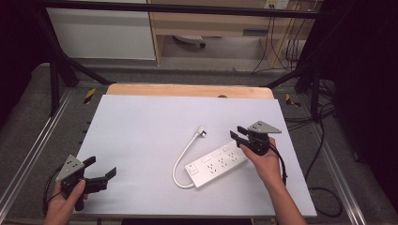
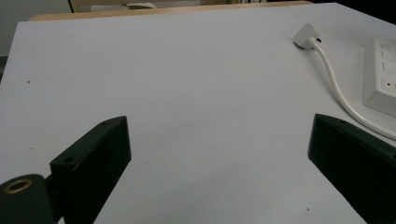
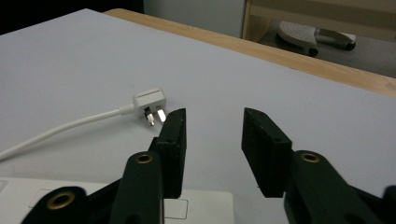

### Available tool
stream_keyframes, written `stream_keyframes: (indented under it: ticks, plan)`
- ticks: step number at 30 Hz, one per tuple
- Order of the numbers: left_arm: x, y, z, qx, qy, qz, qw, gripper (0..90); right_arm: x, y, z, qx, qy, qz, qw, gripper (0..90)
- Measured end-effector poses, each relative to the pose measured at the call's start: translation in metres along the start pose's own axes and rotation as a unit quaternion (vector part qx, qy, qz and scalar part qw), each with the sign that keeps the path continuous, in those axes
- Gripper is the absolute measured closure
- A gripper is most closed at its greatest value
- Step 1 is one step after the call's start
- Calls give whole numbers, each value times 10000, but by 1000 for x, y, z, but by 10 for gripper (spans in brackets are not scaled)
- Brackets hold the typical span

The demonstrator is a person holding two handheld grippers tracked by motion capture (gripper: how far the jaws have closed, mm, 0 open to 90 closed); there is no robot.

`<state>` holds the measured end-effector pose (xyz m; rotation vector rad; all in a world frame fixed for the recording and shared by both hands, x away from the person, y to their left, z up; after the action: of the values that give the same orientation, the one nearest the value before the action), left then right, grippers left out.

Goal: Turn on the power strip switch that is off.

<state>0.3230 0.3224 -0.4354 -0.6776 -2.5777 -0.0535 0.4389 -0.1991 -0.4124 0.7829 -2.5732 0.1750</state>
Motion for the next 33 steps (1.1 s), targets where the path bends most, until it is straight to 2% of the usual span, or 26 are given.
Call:
stream_keyframes:
  ticks: [13,24,33]
  plan:
    - [0,0,0,16,-4,2,10000,62,-7,6,18,138,6,-19,9999,828]
    - [1,0,0,11,-13,-1,10000,61,-14,14,28,224,128,-121,9996,887]
    - [1,1,0,10,-4,4,10000,61,-14,17,34,165,156,-175,9996,900]
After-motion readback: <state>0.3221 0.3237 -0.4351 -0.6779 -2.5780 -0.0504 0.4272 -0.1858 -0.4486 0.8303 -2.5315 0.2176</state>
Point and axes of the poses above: each handheld gripper's, and its own axes: x roughly backward along the jaws, z roughly out of its underside, y roughly to its left, the point moved 2 cm from there along -x, roughly forward along the jaws, and after that the axes turned 2 degrees about y, right-handed, at the moved point
